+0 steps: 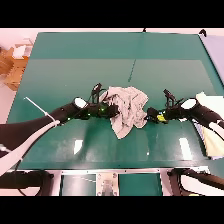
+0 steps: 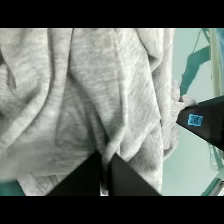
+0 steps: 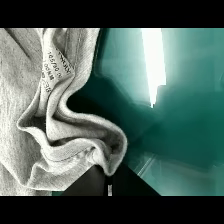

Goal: Fold the shirts.

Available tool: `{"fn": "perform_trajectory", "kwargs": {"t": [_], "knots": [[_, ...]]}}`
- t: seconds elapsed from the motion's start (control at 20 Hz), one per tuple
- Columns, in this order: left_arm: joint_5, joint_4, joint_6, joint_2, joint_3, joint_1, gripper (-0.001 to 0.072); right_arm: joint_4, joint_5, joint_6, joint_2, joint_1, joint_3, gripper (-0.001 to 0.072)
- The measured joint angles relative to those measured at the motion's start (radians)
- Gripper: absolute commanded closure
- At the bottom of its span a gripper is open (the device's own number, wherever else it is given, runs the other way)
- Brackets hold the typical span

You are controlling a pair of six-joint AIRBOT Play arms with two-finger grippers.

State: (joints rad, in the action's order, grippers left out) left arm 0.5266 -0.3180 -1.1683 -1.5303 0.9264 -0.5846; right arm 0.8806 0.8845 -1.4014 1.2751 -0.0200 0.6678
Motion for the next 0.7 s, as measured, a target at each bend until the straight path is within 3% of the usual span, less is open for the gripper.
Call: {"fn": "perform_trajectory", "kwargs": {"t": [0.25, 0.5, 0.7], "knots": [[0.08, -0.11, -0.033, 0.071, 0.057, 0.108, 0.0689, 0.039, 0.064, 0.001, 0.0, -0.063, 0.072, 0.0702], [0.305, -0.498, -0.215, 0.328, 0.187, 0.321, 0.0689, 0.034, 0.235, 0.0, -0.034, -0.255, 0.406, 0.0702], [0.438, -0.747, -0.29, 0.523, 0.401, 0.442, 0.0688, -0.013, 0.318, -0.017, -0.088, -0.362, 0.779, 0.0702]]}}
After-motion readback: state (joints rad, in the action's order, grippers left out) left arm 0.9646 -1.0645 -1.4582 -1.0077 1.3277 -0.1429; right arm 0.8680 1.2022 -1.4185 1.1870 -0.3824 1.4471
